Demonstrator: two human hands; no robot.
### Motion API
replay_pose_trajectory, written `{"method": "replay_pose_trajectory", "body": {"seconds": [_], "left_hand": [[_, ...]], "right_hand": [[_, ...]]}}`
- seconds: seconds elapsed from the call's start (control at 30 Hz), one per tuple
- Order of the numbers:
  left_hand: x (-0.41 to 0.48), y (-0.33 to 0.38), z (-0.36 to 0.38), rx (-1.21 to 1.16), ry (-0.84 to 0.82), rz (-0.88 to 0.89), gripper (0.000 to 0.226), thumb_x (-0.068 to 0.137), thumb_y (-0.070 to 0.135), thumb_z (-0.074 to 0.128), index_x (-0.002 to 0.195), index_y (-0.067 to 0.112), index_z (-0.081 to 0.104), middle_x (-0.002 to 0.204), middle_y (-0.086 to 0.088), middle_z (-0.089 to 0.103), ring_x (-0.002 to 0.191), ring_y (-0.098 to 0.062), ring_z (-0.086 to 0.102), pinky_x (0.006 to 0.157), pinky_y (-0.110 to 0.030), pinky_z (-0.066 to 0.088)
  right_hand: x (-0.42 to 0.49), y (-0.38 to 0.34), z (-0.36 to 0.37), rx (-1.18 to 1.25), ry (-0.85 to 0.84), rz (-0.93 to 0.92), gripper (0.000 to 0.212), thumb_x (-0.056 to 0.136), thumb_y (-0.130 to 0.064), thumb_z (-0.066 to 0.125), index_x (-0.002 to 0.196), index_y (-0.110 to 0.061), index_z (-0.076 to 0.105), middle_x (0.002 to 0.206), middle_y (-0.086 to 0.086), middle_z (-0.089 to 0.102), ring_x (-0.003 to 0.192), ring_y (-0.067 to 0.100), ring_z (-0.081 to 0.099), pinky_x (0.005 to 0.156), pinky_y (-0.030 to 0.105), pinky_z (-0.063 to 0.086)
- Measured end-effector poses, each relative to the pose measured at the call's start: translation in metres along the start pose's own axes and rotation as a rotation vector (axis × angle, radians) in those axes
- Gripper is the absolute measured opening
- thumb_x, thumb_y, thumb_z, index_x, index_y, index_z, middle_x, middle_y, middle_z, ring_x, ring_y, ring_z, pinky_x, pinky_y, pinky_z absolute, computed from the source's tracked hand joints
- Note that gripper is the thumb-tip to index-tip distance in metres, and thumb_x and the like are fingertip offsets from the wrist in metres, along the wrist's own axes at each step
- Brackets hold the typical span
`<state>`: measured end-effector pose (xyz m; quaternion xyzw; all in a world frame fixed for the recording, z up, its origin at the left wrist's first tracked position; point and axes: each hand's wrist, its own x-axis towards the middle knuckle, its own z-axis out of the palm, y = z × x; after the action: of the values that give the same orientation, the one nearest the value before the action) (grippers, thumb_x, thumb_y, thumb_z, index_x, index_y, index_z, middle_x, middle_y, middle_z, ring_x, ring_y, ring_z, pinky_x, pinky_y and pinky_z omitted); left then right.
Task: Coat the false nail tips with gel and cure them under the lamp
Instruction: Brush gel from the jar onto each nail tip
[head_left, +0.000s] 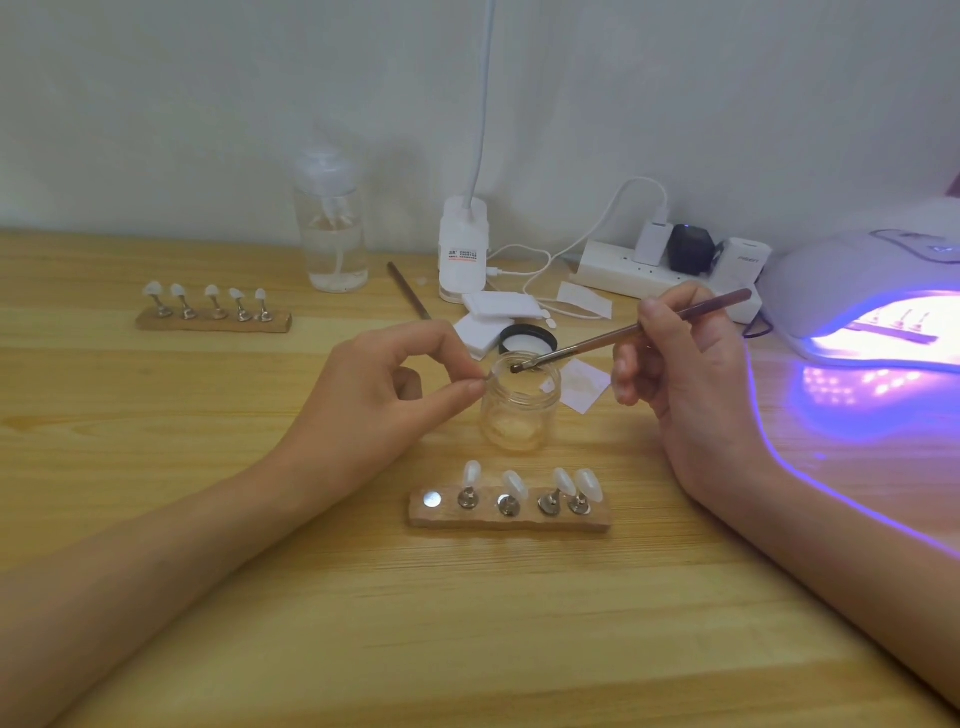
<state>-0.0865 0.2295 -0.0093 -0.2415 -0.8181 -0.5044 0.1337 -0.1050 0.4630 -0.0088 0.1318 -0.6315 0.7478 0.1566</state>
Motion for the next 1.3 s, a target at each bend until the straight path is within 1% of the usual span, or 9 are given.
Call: {"method": "replay_pose_trajectory", "body": {"seconds": [0.2, 0.33, 0.43, 0.63, 0.73, 0.87, 1.0, 1.17, 1.3], "left_hand": [[0.000, -0.002, 0.000, 0.022, 0.009, 0.032, 0.010, 0.087, 0.007, 0.072, 0.080, 0.010, 0.065, 0.054, 0.035, 0.052, 0.039, -0.003, 0.031, 0.047, -0.006, 0.027], [0.001, -0.003, 0.000, 0.026, 0.009, 0.042, 0.010, 0.087, 0.007, 0.073, 0.080, 0.010, 0.065, 0.055, 0.036, 0.052, 0.039, -0.003, 0.031, 0.047, -0.005, 0.027], [0.001, -0.004, 0.001, 0.019, 0.014, 0.040, 0.010, 0.086, 0.008, 0.073, 0.081, 0.012, 0.065, 0.056, 0.035, 0.053, 0.039, -0.003, 0.031, 0.048, -0.005, 0.027], [0.002, -0.005, 0.001, 0.021, 0.019, 0.034, 0.011, 0.086, 0.010, 0.074, 0.080, 0.015, 0.066, 0.061, 0.033, 0.055, 0.043, -0.004, 0.032, 0.049, -0.007, 0.028], [0.002, -0.006, 0.000, 0.027, 0.020, 0.039, 0.012, 0.085, 0.010, 0.074, 0.080, 0.015, 0.066, 0.061, 0.033, 0.055, 0.043, -0.005, 0.031, 0.048, -0.007, 0.028], [0.002, -0.006, 0.000, 0.029, 0.022, 0.041, 0.012, 0.085, 0.009, 0.075, 0.080, 0.016, 0.066, 0.062, 0.033, 0.055, 0.043, -0.005, 0.031, 0.048, -0.008, 0.027], [0.001, -0.005, 0.001, 0.033, 0.027, 0.040, 0.012, 0.085, 0.009, 0.075, 0.079, 0.015, 0.066, 0.060, 0.033, 0.054, 0.042, -0.005, 0.031, 0.048, -0.007, 0.027], [0.001, -0.005, 0.000, 0.026, 0.028, 0.030, 0.013, 0.085, 0.008, 0.075, 0.079, 0.015, 0.066, 0.062, 0.032, 0.055, 0.042, -0.005, 0.032, 0.049, -0.008, 0.027], [0.001, -0.004, 0.000, 0.037, 0.029, 0.024, 0.012, 0.085, 0.009, 0.074, 0.079, 0.015, 0.066, 0.060, 0.033, 0.054, 0.042, -0.005, 0.032, 0.049, -0.007, 0.028]], "right_hand": [[0.006, -0.004, -0.008, -0.026, 0.137, -0.005, 0.020, 0.092, -0.023, 0.054, 0.075, -0.024, 0.044, 0.049, -0.008, 0.048, 0.042, 0.010, 0.043, 0.040, 0.019, 0.033], [0.008, -0.006, -0.011, 0.006, 0.192, -0.025, 0.024, 0.094, -0.018, 0.052, 0.072, -0.027, 0.046, 0.048, -0.011, 0.047, 0.041, 0.008, 0.043, 0.040, 0.018, 0.032], [0.006, -0.004, -0.007, 0.099, 0.126, -0.022, 0.031, 0.099, -0.016, 0.049, 0.071, -0.028, 0.050, 0.051, -0.007, 0.051, 0.043, 0.009, 0.048, 0.042, 0.018, 0.038], [0.001, 0.000, 0.004, 0.146, -0.084, 0.072, 0.020, 0.100, -0.023, 0.050, 0.083, -0.018, 0.043, 0.058, 0.001, 0.060, 0.047, 0.015, 0.056, 0.047, 0.021, 0.047], [0.001, 0.000, 0.005, 0.138, -0.098, 0.091, 0.020, 0.095, -0.028, 0.055, 0.083, -0.017, 0.043, 0.058, 0.001, 0.060, 0.048, 0.015, 0.057, 0.047, 0.022, 0.048], [0.002, 0.003, 0.004, 0.103, -0.108, 0.095, 0.019, 0.101, -0.022, 0.050, 0.083, -0.017, 0.044, 0.059, 0.001, 0.061, 0.049, 0.016, 0.059, 0.048, 0.023, 0.049], [0.002, 0.003, 0.001, 0.086, -0.041, 0.108, 0.020, 0.101, -0.020, 0.051, 0.082, -0.017, 0.045, 0.058, 0.002, 0.060, 0.047, 0.016, 0.057, 0.048, 0.022, 0.048], [0.003, 0.002, 0.004, 0.098, -0.119, 0.066, 0.018, 0.097, -0.026, 0.052, 0.082, -0.018, 0.046, 0.059, 0.003, 0.061, 0.048, 0.018, 0.059, 0.047, 0.024, 0.049], [0.003, 0.003, 0.002, 0.045, -0.065, 0.071, 0.019, 0.099, -0.025, 0.054, 0.083, -0.018, 0.045, 0.058, 0.003, 0.062, 0.046, 0.018, 0.058, 0.047, 0.025, 0.049]]}}
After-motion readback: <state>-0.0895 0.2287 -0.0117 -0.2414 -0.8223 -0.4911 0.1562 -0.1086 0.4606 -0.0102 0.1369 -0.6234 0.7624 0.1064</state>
